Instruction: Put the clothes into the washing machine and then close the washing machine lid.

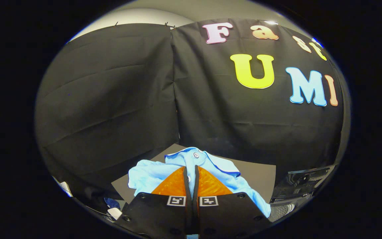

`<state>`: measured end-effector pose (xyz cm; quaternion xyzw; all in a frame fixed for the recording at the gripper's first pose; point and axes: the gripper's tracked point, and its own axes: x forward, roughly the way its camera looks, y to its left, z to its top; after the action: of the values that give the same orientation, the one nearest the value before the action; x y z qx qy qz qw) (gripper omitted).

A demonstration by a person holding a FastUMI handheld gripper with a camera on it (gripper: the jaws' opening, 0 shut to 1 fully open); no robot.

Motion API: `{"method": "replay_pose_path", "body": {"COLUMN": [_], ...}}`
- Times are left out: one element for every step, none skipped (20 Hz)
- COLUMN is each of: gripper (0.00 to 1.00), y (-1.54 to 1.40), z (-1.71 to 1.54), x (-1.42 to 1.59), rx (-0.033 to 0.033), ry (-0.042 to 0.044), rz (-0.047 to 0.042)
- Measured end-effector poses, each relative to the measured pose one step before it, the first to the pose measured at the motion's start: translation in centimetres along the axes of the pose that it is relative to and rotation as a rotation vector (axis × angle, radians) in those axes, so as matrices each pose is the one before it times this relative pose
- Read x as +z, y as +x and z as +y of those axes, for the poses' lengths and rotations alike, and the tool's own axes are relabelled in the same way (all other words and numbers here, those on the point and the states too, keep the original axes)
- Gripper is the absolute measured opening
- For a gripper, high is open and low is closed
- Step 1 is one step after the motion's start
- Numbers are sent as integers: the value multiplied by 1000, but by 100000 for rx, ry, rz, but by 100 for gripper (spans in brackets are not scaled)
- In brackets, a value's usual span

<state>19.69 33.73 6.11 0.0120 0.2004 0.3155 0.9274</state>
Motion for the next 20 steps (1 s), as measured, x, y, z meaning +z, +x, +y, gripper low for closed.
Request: {"method": "replay_pose_path", "body": {"gripper": [1,1,1,1,1,1,1,1,1,1,1,1,1,1,1,1,1,1,1,1], "y": [-407,-463,-519,-455,-421,-376,-431,-431,-434,-390,-444,-457,-461,-307,-347,-413,-360,-360,-434,-398], "z": [-506,-444,-570,-534,-616,-640,-629,-603,-640,-522,-654,-705,-626,-651,-664,-721,-803,-831,-871,-866], "x": [402,126,289,246,201,57,159,73,174,-124,108,39,86,111,97,39,20,20,51,-44], "rx": [1,-230,-314,-393,-423,-654,-601,-535,-640,-428,-656,-751,-807,-678,-643,-876,-917,-1020,-988,-1172], "ry": [-125,-172,35,162,74,108,129,143,418,287,143,165,180,296,426,212,114,256,140,-66], "rz": [-1016,-995,-1027,-1188,-649,-788,-521,-581,-634,-220,-336,-290,-296,-493,-449,-305,-190,-233,-220,-320]}}
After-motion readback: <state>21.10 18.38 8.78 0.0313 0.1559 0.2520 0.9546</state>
